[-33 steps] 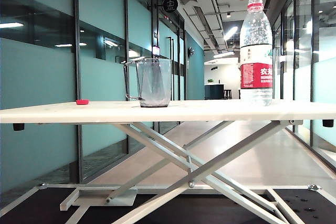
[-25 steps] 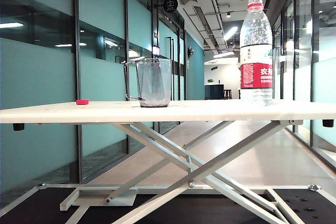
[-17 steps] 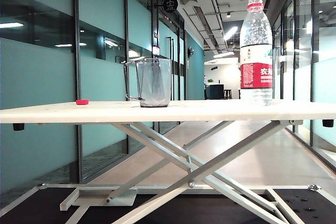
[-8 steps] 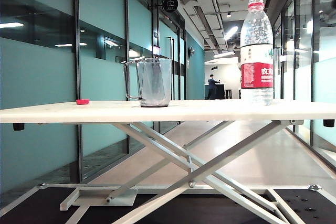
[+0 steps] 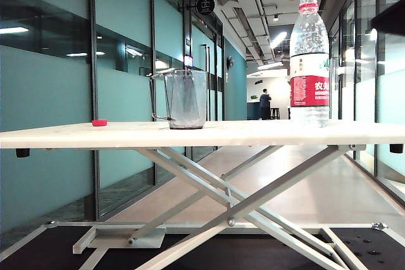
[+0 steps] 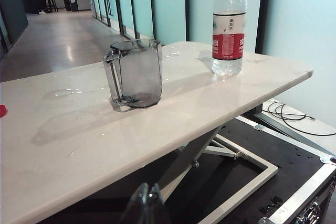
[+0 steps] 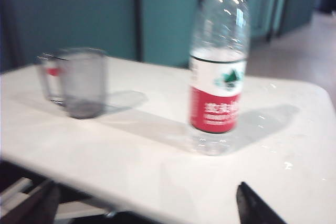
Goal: Pick up the mineral water bottle on the table and pour water into the mug until it's half full.
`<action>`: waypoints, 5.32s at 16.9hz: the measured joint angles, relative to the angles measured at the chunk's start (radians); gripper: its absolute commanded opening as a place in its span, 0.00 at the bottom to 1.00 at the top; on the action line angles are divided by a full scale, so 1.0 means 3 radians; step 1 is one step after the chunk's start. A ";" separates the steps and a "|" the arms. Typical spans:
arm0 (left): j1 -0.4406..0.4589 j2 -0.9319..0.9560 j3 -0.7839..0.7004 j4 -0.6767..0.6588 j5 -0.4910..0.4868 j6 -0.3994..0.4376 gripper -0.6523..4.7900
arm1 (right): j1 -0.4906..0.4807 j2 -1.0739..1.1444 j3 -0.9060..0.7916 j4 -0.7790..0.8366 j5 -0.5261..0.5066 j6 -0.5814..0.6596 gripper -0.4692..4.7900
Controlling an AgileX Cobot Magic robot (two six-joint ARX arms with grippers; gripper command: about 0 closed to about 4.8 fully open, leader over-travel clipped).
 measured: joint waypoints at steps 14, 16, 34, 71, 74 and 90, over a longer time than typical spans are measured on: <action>-0.0001 0.0001 0.0000 -0.0034 0.0000 0.0000 0.11 | -0.0212 0.3863 0.1944 0.1695 -0.0356 -0.0130 1.00; -0.0001 0.0000 0.0000 -0.0043 0.0000 0.0000 0.11 | -0.0243 0.3997 0.2047 0.1701 -0.0356 -0.0130 1.00; -0.0001 0.0000 0.0000 -0.0285 0.0000 0.0224 0.11 | -0.0329 0.4556 0.2753 0.1726 -0.0529 -0.0039 0.70; -0.0001 0.0001 0.0000 -0.0308 -0.0001 0.0392 0.11 | 0.0868 0.4225 0.3902 -0.0725 0.2089 -0.4920 0.49; -0.0001 0.0001 0.0000 -0.0308 -0.0001 0.0427 0.11 | 0.0868 0.4225 0.3902 -0.0717 0.2103 -0.5011 0.49; -0.0001 0.0001 0.0000 -0.0308 -0.0001 0.0439 0.11 | 0.0870 0.4224 0.3904 -0.0370 0.2249 -0.5304 0.49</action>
